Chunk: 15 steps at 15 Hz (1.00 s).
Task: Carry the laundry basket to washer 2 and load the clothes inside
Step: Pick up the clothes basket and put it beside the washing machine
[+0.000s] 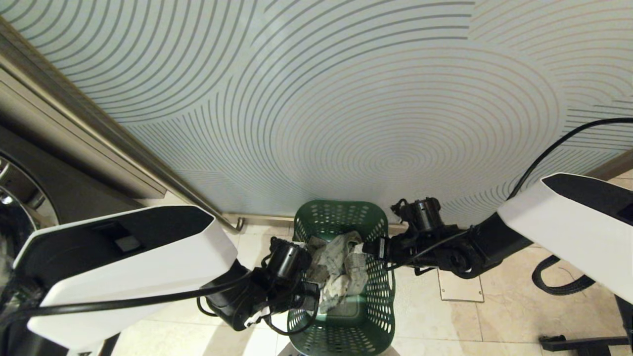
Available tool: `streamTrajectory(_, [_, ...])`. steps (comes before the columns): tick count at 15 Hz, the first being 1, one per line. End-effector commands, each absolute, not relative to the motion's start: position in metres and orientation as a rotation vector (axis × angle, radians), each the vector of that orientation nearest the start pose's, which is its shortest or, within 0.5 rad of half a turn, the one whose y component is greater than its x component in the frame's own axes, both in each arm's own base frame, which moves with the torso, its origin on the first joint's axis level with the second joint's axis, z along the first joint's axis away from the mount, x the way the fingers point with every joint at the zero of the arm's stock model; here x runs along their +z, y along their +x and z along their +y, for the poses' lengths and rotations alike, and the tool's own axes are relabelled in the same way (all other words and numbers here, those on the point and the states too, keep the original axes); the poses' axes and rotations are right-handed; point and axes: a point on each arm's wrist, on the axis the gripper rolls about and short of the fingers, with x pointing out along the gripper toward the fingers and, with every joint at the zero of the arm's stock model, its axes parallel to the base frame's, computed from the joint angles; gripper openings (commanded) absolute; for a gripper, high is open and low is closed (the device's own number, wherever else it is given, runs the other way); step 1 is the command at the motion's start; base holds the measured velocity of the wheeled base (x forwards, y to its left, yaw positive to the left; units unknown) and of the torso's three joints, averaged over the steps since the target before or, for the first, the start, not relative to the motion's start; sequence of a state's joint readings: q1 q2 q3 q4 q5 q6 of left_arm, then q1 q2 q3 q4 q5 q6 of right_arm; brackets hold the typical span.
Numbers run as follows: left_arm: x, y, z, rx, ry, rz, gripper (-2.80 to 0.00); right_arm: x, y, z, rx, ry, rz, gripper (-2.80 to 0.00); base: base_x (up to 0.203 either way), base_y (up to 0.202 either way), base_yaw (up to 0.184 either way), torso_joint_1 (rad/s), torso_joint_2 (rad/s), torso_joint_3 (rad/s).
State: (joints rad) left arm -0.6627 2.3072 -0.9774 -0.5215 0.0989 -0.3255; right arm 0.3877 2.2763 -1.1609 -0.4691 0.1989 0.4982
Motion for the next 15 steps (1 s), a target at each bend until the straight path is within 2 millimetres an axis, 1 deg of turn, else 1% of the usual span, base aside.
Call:
streamTrajectory(1, [-0.004,0.305,-0.238,-0.402,-0.002,0.835,0.0,0.037,0.388,0.163,0.398,0.411,0.773,0.0,0.0,0.0,0.0,0.0,0.0,0.0])
streamTrajectory(9, [-0.003,0.304,-0.24,-0.407,-0.009,0.829,0.0,0.032,0.383,0.163,0.411,0.405,0.755,0.0,0.0,0.0,0.0,0.0,0.0,0.0])
streamTrajectory(12, [0.002,0.307,-0.243,-0.425,-0.093,0.807,0.0,0.032,0.382,0.163,0.411,0.404,0.755,0.0,0.0,0.0,0.0,0.0,0.0,0.0])
streamTrajectory(15, [0.007,0.317,-0.236,-0.427,-0.13,0.814,0.0,0.032,0.383,0.162,0.41,0.403,0.754,0.0,0.0,0.0,0.0,0.0,0.0,0.0])
